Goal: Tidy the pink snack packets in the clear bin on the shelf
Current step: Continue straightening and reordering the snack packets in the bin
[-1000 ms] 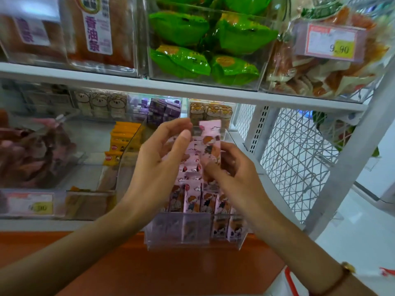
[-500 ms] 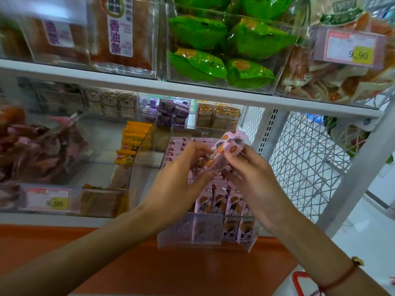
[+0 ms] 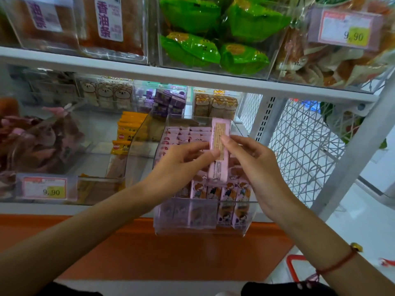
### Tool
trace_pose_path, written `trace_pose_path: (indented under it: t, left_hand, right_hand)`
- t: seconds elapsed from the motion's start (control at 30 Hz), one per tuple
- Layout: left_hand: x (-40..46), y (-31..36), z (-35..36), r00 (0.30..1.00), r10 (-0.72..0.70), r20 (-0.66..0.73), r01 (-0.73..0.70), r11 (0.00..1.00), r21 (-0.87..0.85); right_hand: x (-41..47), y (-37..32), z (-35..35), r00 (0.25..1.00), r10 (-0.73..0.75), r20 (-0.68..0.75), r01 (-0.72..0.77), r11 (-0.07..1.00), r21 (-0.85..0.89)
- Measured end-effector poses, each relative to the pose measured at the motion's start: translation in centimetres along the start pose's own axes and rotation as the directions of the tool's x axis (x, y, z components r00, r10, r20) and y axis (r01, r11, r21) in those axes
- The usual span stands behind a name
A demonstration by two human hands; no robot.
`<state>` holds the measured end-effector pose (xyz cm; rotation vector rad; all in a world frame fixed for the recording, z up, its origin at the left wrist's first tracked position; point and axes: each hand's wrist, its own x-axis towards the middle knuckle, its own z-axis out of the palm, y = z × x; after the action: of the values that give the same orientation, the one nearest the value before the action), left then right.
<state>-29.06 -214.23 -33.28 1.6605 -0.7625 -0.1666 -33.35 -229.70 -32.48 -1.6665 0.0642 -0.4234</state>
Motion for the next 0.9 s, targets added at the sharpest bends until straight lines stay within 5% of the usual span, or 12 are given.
trace_pose_path:
  t: [0.13, 0.47, 0.73, 0.9]
  left_hand:
    - [0.1, -0.3, 0.1, 0.994, -0.100, 0.035, 0.102, 0.993, -0.065]
    - [0.0, -0.1, -0.8, 0.973, 0.215, -0.083, -0.201, 0.967, 0.155]
    - [0.2, -0.1, -0.5, 0.959, 0.010, -0.284, -0.041, 0.994, -0.104]
    - [0.2, 0.2, -0.4, 0.952, -0.097, -0.291, 0.045, 0.982, -0.182]
  right_hand:
    - [0.1, 0.4, 0.0, 0.995, 0.098, 0.033, -0.099, 0.994, 0.040]
    - [-0.8, 0.1, 0.1, 0.945, -0.228, 0.235, 0.247, 0.968, -0.055]
    - [-0.8, 0.5, 0.3, 0.948, -0.231, 0.219, 0.274, 0.943, -0.191]
    - [-0.9, 0.2, 0.6, 0.937, -0.296, 0.184, 0.329, 0.927, -0.183]
